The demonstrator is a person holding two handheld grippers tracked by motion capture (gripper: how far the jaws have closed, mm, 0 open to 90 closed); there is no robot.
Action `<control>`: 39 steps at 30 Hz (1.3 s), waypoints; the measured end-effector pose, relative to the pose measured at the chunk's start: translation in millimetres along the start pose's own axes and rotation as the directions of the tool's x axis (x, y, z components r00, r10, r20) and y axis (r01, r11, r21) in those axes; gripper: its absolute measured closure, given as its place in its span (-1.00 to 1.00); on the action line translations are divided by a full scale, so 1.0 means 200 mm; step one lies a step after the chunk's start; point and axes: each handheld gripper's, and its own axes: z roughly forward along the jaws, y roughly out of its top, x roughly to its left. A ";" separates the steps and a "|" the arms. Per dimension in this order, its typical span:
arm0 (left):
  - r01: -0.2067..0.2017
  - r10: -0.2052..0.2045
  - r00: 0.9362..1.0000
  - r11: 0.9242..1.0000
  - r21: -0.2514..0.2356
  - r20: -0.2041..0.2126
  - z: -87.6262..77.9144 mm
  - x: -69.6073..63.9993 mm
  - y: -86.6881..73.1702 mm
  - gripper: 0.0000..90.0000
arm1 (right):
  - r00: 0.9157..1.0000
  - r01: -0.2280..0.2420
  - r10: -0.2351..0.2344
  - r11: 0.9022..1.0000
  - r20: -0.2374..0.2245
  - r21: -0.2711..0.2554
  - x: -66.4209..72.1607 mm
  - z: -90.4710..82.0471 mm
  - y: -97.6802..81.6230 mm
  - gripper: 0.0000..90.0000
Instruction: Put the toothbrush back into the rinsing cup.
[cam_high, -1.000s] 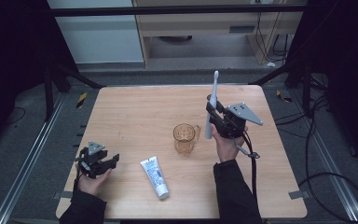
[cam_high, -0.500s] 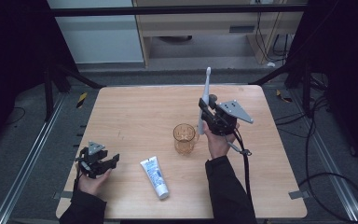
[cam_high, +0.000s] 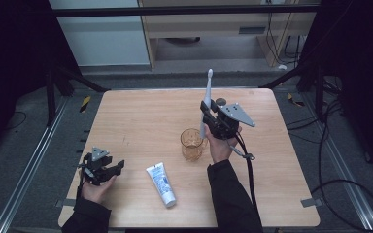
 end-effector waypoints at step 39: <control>-0.003 0.003 1.000 1.000 0.000 -0.001 0.00 0.00 0.00 0.01 | 1.000 -0.005 0.007 0.996 -0.017 0.091 0.02 0.08 -0.22 0.50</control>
